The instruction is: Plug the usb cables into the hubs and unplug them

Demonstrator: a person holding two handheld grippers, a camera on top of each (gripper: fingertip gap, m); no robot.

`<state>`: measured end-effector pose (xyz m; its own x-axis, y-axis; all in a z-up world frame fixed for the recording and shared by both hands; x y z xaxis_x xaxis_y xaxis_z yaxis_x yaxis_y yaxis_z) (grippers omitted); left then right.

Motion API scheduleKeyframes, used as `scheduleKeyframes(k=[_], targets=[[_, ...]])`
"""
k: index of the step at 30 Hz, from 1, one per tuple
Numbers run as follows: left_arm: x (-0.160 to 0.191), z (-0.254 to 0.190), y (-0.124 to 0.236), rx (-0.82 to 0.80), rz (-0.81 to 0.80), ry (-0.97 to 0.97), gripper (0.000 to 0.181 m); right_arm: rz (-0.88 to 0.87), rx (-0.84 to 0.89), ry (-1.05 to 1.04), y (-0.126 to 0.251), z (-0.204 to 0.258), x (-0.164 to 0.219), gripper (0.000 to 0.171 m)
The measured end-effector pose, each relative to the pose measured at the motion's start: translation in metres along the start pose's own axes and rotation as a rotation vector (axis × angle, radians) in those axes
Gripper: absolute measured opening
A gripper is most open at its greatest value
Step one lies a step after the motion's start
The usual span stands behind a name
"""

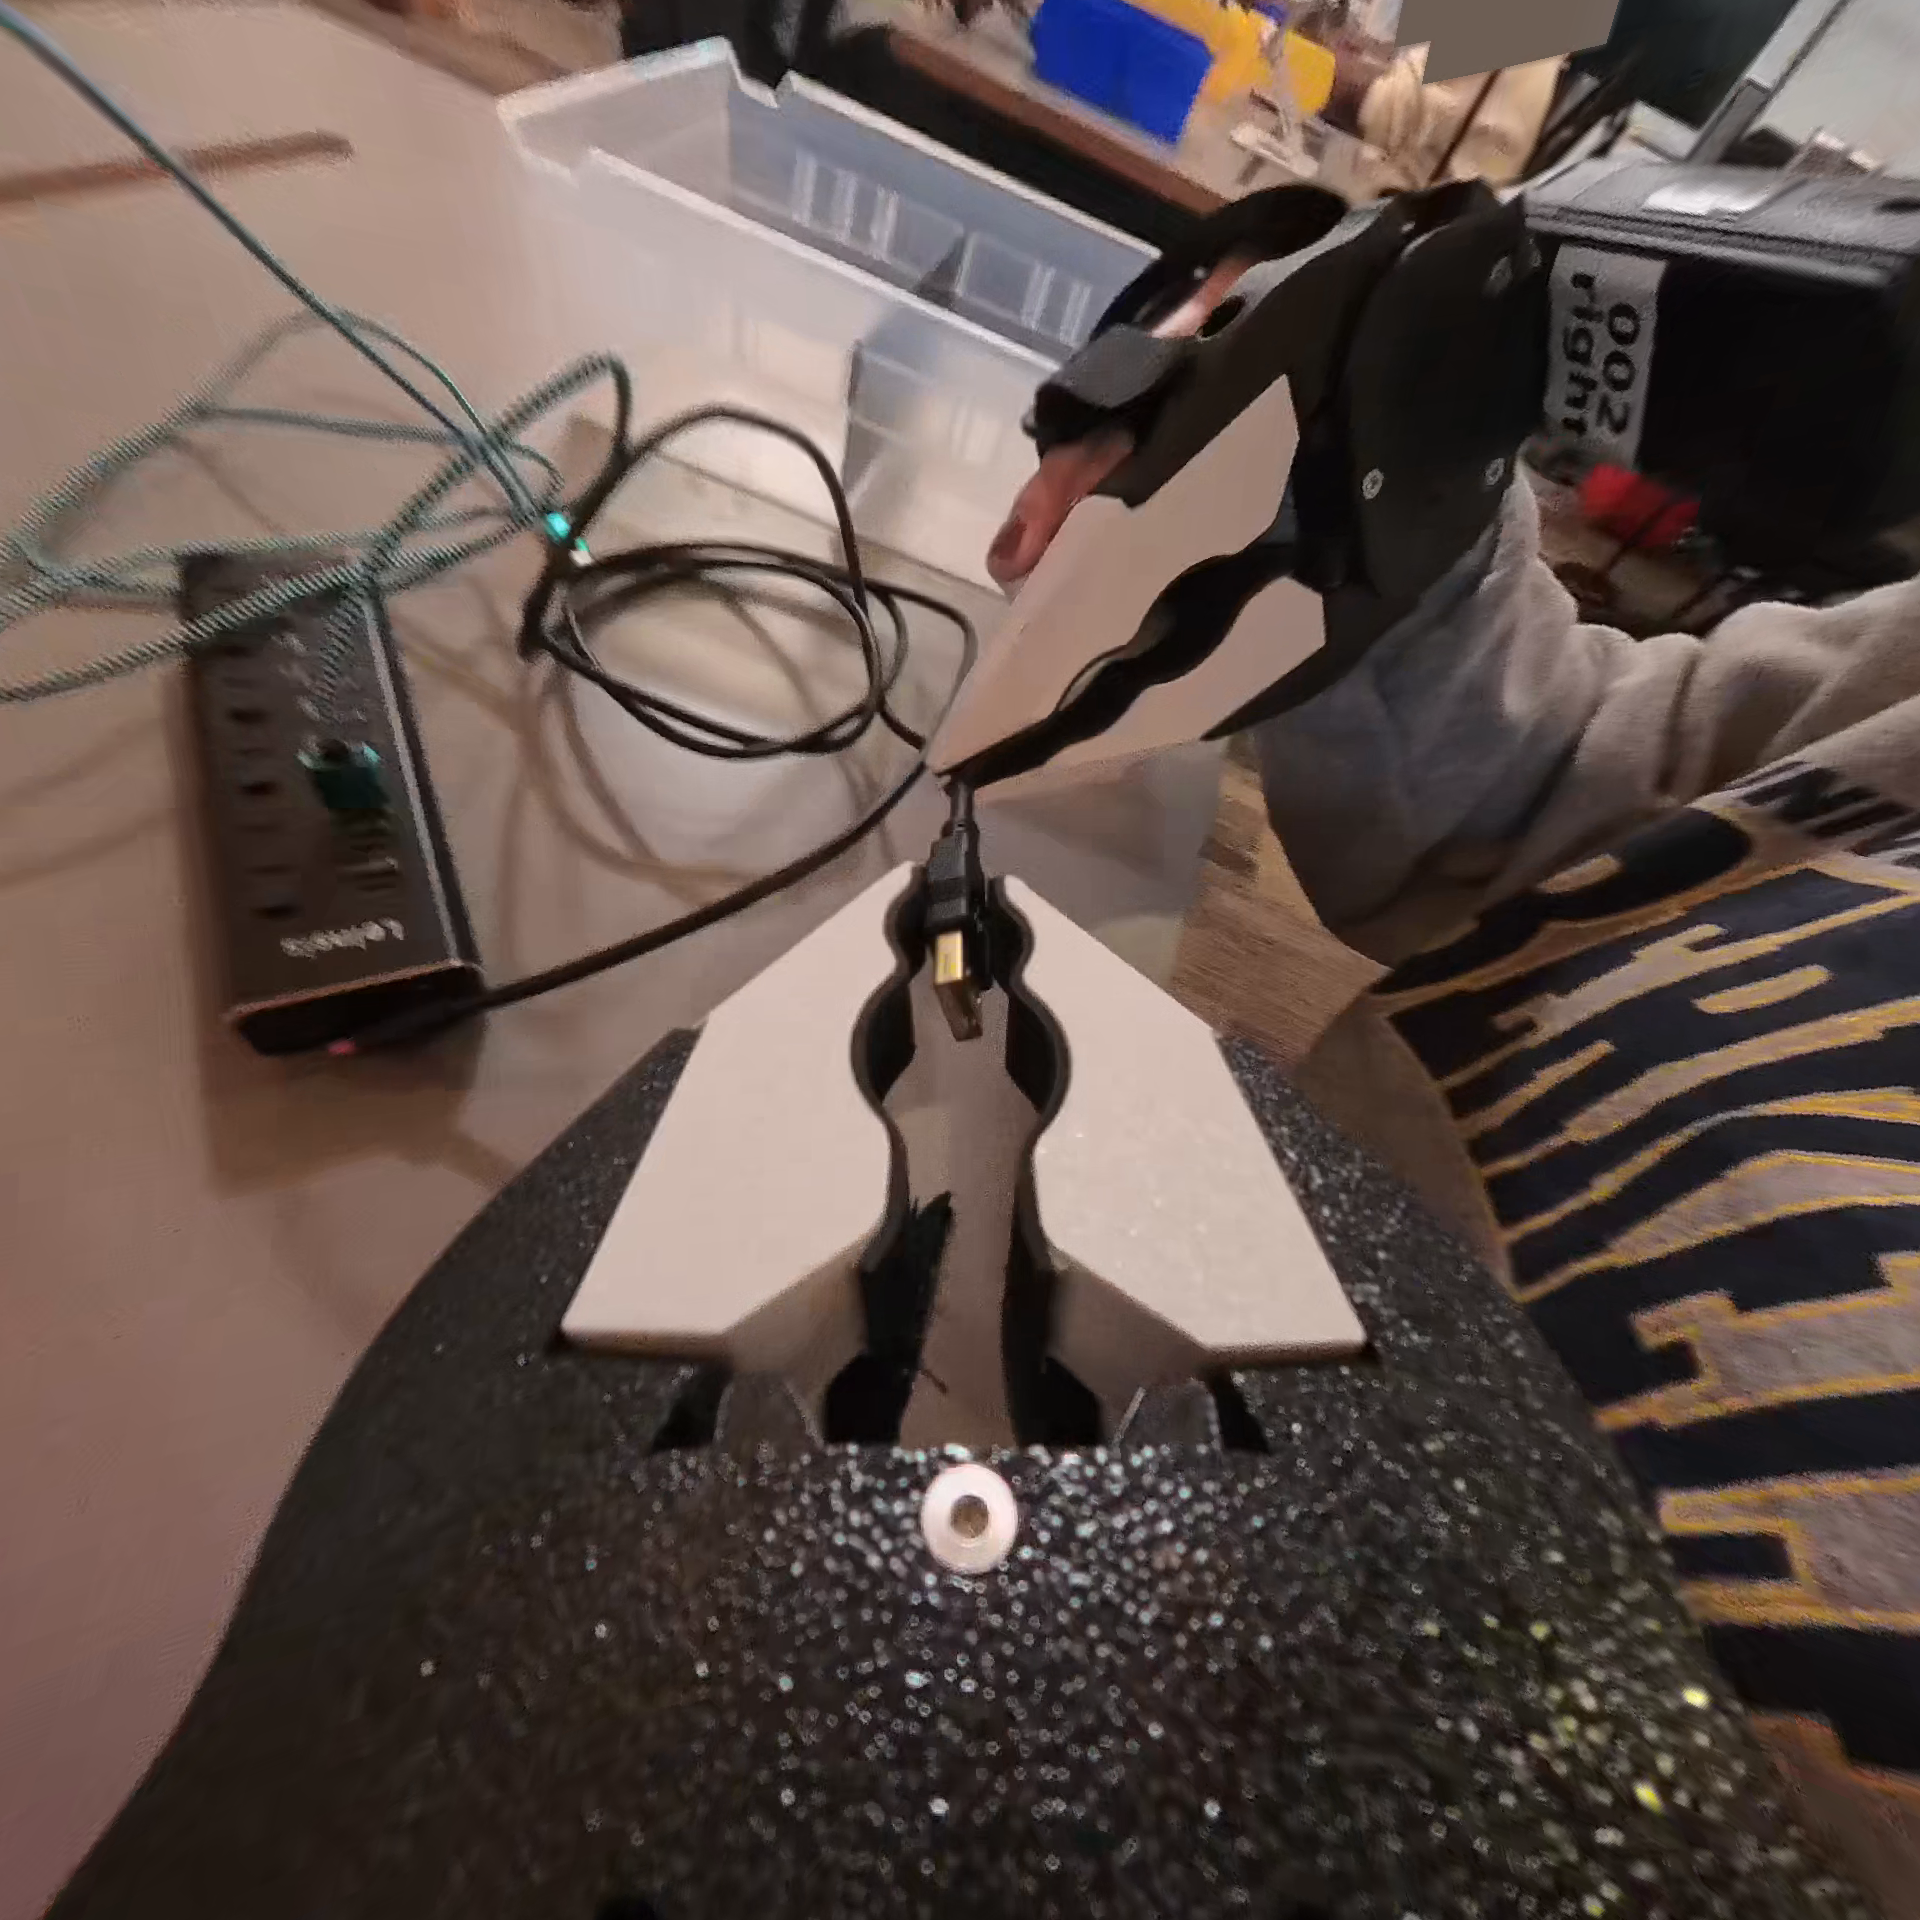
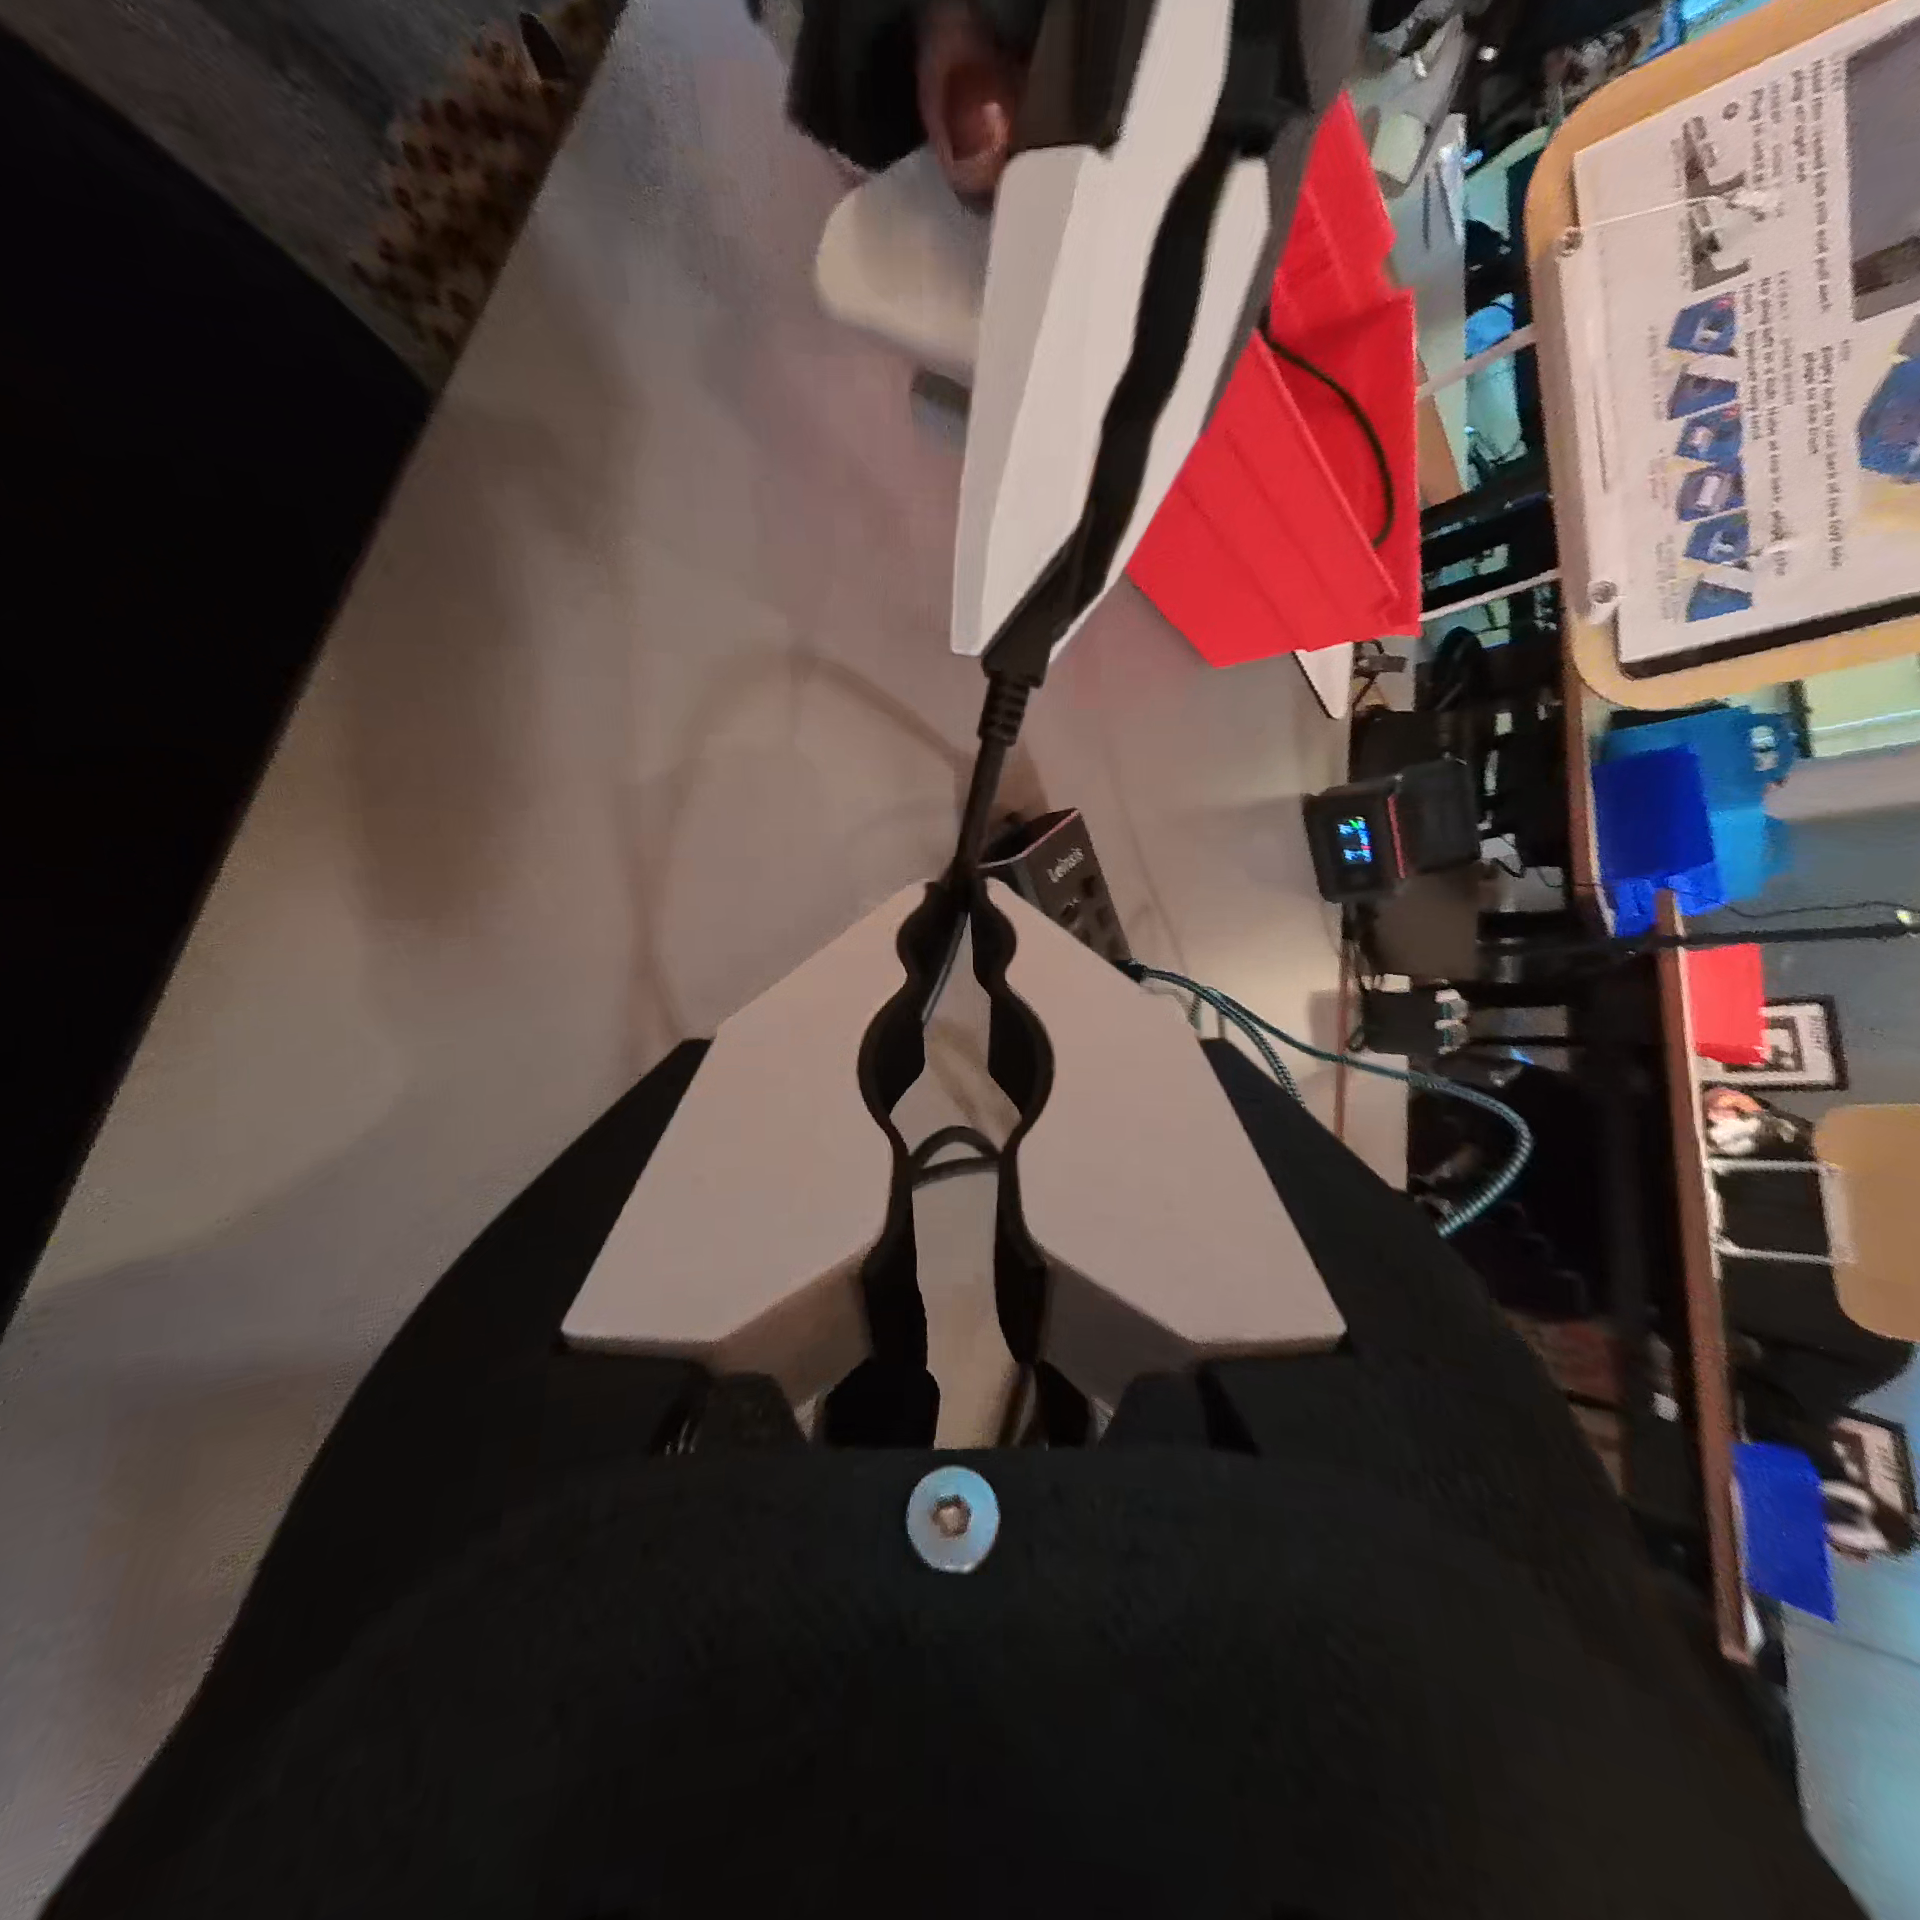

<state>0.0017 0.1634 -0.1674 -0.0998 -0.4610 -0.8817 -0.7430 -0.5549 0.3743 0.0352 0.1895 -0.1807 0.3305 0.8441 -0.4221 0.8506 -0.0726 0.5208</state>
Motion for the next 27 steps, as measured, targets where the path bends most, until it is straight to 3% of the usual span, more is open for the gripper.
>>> scheduleKeyframes(k=[2, 4, 6, 8, 11, 14, 16, 19, 21, 23, 25, 27], targets=[[-0.011, 0.006, 0.004, -0.072, -0.077, -0.046, 0.007, -0.01, 0.06, -0.091, 0.001, -0.011, 0.0, 0.005], [-0.027, 0.019, 0.014, -0.191, -0.192, -0.076, 0.006, -0.032, 0.165, -0.26, 0.007, -0.036, 0.004, 0.026], [-0.045, 0.026, 0.027, -0.301, -0.354, -0.086, 0.005, -0.163, 0.28, -0.476, 0.02, -0.065, 0.002, 0.03], [-0.06, 0.025, 0.039, -0.36, -0.498, -0.091, 0.005, -0.39, 0.2, -0.677, 0.032, -0.071, -0.018, 0.019], [-0.081, 0.013, 0.05, -0.351, -0.676, -0.103, 0.005, -0.632, -0.08, -0.995, 0.039, -0.067, -0.045, 0.009], [-0.097, -0.004, 0.051, -0.275, -0.806, -0.091, 0.005, -0.737, -0.311, -1.259, 0.029, -0.062, -0.057, 0.022], [-0.105, -0.017, 0.046, -0.206, -0.855, -0.084, 0.005, -0.872, -0.255, -1.395, 0.028, -0.077, -0.057, 0.03], [-0.111, -0.028, 0.037, -0.105, -0.897, -0.028, 0.005, -1.199, -0.191, -1.494, 0.05, -0.097, -0.061, 0.034], [-0.112, -0.031, 0.031, -0.057, -0.897, 0.002, 0.005, -1.341, -0.201, -1.508, 0.064, -0.1, -0.062, 0.026], [-0.114, -0.034, 0.028, -0.026, -0.888, 0.002, 0.005, -1.37, -0.154, -1.498, 0.068, -0.101, -0.06, 0.022], [-0.115, -0.038, 0.024, -0.003, -0.862, -0.007, 0.005, -1.351, -0.088, -1.476, 0.067, -0.101, -0.055, 0.006], [-0.116, -0.039, 0.023, 0.007, -0.845, -0.011, 0.005, -1.353, -0.078, -1.449, 0.07, -0.101, -0.054, 0.006]])
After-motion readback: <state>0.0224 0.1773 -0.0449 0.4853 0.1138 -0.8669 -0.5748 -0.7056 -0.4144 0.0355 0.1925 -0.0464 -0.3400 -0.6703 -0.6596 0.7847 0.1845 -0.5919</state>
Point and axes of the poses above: each gripper's, where its closed fingertips meet, y back along the fingers, x out of its underside, z = x × y across the jaws, the point moved 1 cm from there along y, back along the fingers, and after that the axes turned 1 degree about y, right-handed, at the moved point
